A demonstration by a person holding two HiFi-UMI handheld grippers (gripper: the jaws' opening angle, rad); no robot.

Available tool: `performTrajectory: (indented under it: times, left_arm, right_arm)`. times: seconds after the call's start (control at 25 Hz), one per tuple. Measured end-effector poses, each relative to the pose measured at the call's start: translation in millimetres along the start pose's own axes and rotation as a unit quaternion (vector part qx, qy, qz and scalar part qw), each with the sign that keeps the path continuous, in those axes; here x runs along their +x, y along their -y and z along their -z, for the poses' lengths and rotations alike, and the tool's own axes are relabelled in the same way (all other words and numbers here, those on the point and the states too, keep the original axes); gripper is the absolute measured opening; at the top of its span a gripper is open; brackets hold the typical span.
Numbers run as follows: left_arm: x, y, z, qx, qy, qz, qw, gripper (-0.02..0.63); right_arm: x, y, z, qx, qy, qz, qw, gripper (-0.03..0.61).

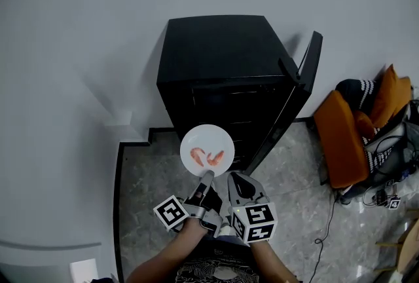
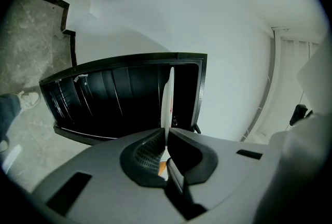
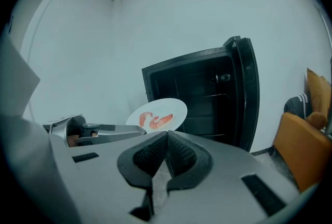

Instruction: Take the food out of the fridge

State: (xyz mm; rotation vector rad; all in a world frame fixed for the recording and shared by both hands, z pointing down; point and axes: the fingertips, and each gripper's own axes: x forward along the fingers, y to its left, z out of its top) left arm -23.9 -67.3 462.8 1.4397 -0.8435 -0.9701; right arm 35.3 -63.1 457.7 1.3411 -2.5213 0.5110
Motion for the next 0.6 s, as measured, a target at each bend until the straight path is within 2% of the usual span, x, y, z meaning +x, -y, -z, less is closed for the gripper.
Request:
performTrajectory:
  times: [0.6]
  left_arm:
    - [-9.4, -1.1, 1.4, 0.002, 0.000, -0.005, 1.0000, 0.023]
  right_arm:
    - [-2.3, -7.1, 2.6, 0.001, 0.001, -0.005, 1.000, 0.021]
